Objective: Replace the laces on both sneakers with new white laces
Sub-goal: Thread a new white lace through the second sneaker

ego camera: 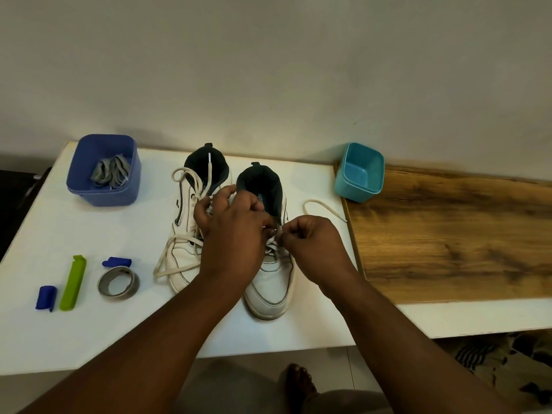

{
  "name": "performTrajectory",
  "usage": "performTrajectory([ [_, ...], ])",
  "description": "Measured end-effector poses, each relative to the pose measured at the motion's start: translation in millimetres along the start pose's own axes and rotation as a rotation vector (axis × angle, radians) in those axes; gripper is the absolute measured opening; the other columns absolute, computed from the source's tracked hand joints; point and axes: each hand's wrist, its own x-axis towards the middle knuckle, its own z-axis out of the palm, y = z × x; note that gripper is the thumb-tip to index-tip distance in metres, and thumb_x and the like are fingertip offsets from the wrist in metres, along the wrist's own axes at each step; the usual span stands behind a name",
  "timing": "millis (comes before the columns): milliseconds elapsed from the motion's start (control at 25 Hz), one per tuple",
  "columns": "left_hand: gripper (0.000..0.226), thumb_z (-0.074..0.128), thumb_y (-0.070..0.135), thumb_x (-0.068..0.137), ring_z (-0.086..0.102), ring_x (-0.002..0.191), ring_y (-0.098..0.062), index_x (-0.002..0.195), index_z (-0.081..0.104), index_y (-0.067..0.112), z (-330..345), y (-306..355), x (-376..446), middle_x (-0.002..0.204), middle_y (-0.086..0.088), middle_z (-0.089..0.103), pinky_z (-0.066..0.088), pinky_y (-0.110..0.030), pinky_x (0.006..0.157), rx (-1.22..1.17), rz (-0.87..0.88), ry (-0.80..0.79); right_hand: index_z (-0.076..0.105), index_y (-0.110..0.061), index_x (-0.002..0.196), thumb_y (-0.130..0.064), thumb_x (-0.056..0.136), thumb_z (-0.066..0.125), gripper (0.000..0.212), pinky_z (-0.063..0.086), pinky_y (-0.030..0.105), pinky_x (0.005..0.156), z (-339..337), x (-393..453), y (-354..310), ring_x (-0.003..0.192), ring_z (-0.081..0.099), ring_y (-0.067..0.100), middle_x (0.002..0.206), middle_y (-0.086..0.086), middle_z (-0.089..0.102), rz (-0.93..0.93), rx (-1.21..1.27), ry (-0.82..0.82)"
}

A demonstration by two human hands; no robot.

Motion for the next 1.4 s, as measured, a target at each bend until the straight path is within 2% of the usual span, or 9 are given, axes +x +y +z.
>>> performTrajectory([
  [240, 0.012, 0.081, 0.029, 0.079, 0.039, 0.136, -0.027, 0.088, 0.078, 0.037, 2.9, 2.3, 3.1, 0.114, 0.013, 0.061, 0.021, -0.053, 0.111, -0.038, 0.014, -0.003, 0.072, -0.025, 0.095, -0.023, 0.099, 0.062, 0.010, 0.050, 0.024, 0.075, -5.2, 4.5, 5.2, 0.084, 0.062, 0.005, 0.090, -0.011, 0.069, -0.121, -0.235, 0.038],
  [480, 0.023, 0.062, 0.052, 0.089, 0.041, 0.135, -0.017, 0.102, 0.074, 0.038, -1.8, -6.7, 5.4, 0.123, 0.017, 0.059, 0.017, -0.052, 0.116, -0.015, 0.068, -0.076, 0.061, -0.015, 0.087, -0.024, 0.101, 0.050, 0.019, 0.045, 0.034, 0.067, -10.4, 12.2, 8.3, 0.075, 0.057, 0.016, 0.080, -0.001, 0.061, -0.181, -0.399, 0.097],
  [600, 0.039, 0.044, 0.059, 0.088, 0.050, 0.121, -0.009, 0.102, 0.073, 0.037, -12.2, -7.6, 5.5, 0.114, 0.018, 0.058, 0.018, -0.050, 0.116, -0.042, 0.089, -0.090, 0.053, -0.011, 0.082, -0.013, 0.100, 0.045, 0.019, 0.040, 0.031, 0.058, -35.0, 26.3, 11.0, 0.065, 0.049, 0.016, 0.072, 0.001, 0.052, 0.032, 0.026, 0.497],
  [720, 0.029, 0.048, 0.040, 0.091, 0.058, 0.106, -0.016, 0.100, 0.074, 0.033, -15.5, -13.7, 8.0, 0.107, 0.011, 0.063, 0.036, -0.043, 0.104, -0.105, 0.166, -0.119, 0.059, -0.006, 0.110, -0.001, 0.098, 0.045, 0.019, 0.057, 0.030, 0.062, -47.9, 27.9, 6.2, 0.071, 0.062, 0.016, 0.092, 0.010, 0.063, 0.239, 0.701, 0.656],
  [840, 0.030, 0.059, 0.009, 0.090, 0.057, 0.106, -0.023, 0.105, 0.075, 0.028, -12.1, -25.8, 12.5, 0.110, 0.006, 0.066, 0.047, -0.040, 0.092, -0.202, 0.184, -0.162, 0.063, -0.026, 0.122, -0.002, 0.098, 0.059, 0.034, 0.056, 0.025, 0.085, -30.1, 20.7, 11.2, 0.099, 0.066, 0.009, 0.123, 0.000, 0.062, -0.133, 0.103, 0.420],
  [1000, 0.027, 0.065, 0.007, 0.090, 0.056, 0.109, -0.018, 0.104, 0.076, 0.027, -13.8, -24.6, 12.3, 0.111, 0.005, 0.066, 0.049, -0.034, 0.088, -0.250, 0.206, -0.161, 0.069, -0.028, 0.112, -0.012, 0.097, 0.066, 0.022, 0.047, 0.013, 0.069, -10.9, 15.5, 14.1, 0.079, 0.065, 0.004, 0.112, -0.010, 0.062, -0.267, -0.326, 0.068],
  [1160, 0.028, 0.066, 0.006, 0.089, 0.054, 0.111, -0.017, 0.105, 0.076, 0.027, -16.0, -29.2, 13.3, 0.112, 0.005, 0.064, 0.050, -0.036, 0.088, -0.237, 0.240, -0.184, 0.066, -0.024, 0.094, -0.013, 0.098, 0.065, 0.012, 0.049, 0.029, 0.069, -22.2, 17.2, 10.0, 0.079, 0.061, 0.011, 0.089, -0.006, 0.068, -0.293, -0.364, 0.116],
  [1320, 0.033, 0.065, 0.001, 0.086, 0.055, 0.108, -0.017, 0.103, 0.075, 0.028, -15.5, -34.6, 13.3, 0.109, 0.006, 0.061, 0.052, -0.037, 0.084, -0.224, 0.259, -0.201, 0.069, -0.018, 0.112, -0.014, 0.100, 0.062, 0.015, 0.049, 0.031, 0.082, -58.8, 12.1, 6.2, 0.101, 0.063, 0.019, 0.114, 0.005, 0.068, -0.125, -0.393, 0.638],
  [1400, 0.035, 0.063, -0.001, 0.086, 0.055, 0.109, -0.017, 0.104, 0.073, 0.028, -16.2, -36.1, 11.8, 0.111, 0.006, 0.060, 0.051, -0.036, 0.085, -0.216, 0.263, -0.203, 0.067, -0.020, 0.120, -0.016, 0.099, 0.064, 0.021, 0.050, 0.033, 0.084, -65.2, 10.6, 11.6, 0.110, 0.063, 0.025, 0.126, 0.007, 0.062, -0.068, -0.452, 0.662],
])
